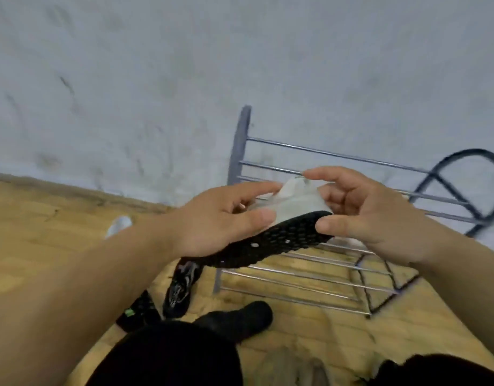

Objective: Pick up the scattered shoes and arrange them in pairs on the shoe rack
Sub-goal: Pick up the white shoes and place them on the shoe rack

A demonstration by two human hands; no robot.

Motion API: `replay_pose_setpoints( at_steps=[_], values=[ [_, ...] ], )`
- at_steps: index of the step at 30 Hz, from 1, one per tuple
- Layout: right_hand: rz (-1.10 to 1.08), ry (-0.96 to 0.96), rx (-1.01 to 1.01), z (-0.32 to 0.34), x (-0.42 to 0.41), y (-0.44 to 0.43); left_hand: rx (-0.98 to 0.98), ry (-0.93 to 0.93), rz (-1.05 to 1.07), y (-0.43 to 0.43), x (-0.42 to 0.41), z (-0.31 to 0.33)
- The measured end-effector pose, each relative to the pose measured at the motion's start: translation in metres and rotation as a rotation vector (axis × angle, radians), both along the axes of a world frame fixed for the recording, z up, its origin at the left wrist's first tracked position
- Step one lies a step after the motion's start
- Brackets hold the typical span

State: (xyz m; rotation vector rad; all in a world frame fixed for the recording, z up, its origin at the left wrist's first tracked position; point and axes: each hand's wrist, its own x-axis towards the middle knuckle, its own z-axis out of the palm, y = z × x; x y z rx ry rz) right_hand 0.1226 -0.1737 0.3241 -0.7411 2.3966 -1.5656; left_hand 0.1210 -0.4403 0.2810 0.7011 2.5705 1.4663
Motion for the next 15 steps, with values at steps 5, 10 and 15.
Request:
replay_pose_setpoints(
  at_steps=[5, 10, 15],
  values=[
    [-0.34, -0.007, -0.169, 0.004, 0.094, 0.184, -0.163, 0.129, -0.398, 0.2, 0.005, 0.042],
    [-0.757, -0.099, -0.287, -0.049, 0.223, 0.334, -0.191, 0.138, -0.738, 0.396, 0.062, 0.015],
    [-1.184, -0.225, -0.236, -0.127, 0.339, 0.409, -0.361, 0.166, -1.007, 0.533, 0.13, -0.053]
  ],
)
